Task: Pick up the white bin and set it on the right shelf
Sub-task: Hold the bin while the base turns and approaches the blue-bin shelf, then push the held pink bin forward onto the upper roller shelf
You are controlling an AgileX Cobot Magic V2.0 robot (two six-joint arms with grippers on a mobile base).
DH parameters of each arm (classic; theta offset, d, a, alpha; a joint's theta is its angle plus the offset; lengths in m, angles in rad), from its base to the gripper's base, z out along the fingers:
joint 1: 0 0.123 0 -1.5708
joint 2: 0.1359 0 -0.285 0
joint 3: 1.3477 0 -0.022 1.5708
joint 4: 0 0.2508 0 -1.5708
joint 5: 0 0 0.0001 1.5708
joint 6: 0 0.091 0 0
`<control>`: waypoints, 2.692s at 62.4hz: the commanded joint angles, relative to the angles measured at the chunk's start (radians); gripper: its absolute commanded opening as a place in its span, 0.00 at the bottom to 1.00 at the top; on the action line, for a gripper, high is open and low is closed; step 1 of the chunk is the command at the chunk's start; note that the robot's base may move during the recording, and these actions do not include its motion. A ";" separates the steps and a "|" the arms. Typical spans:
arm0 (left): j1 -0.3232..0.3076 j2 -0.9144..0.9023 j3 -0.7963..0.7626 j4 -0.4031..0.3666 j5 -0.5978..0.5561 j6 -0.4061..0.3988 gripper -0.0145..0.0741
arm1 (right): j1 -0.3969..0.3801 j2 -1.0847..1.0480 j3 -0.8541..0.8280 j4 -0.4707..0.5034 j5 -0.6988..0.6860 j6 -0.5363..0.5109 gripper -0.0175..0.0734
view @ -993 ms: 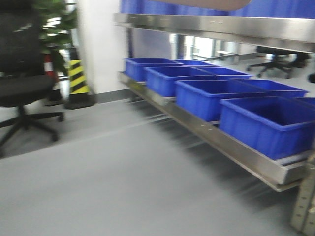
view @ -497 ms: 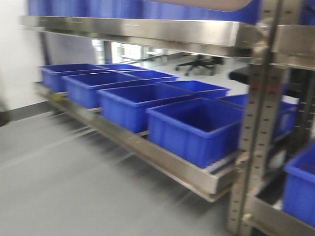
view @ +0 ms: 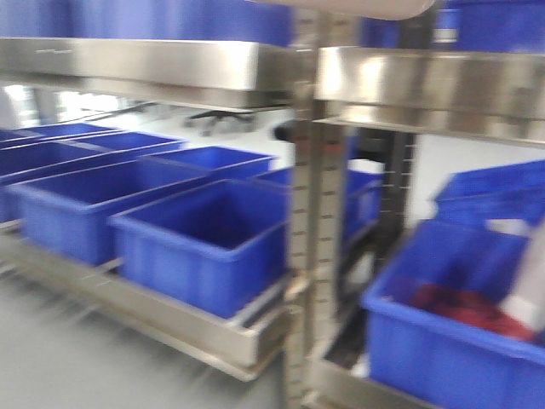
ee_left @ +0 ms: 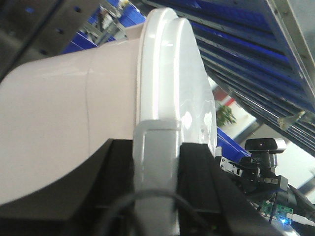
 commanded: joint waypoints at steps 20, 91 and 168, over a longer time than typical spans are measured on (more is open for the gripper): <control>-0.059 -0.052 -0.033 -0.057 0.263 0.012 0.02 | 0.034 -0.045 -0.036 0.128 0.157 -0.018 0.25; -0.059 -0.052 -0.033 -0.057 0.263 0.012 0.02 | 0.034 -0.045 -0.036 0.128 0.157 -0.018 0.25; -0.059 -0.052 -0.033 -0.076 0.257 0.012 0.02 | 0.034 -0.045 -0.036 0.129 0.166 -0.018 0.25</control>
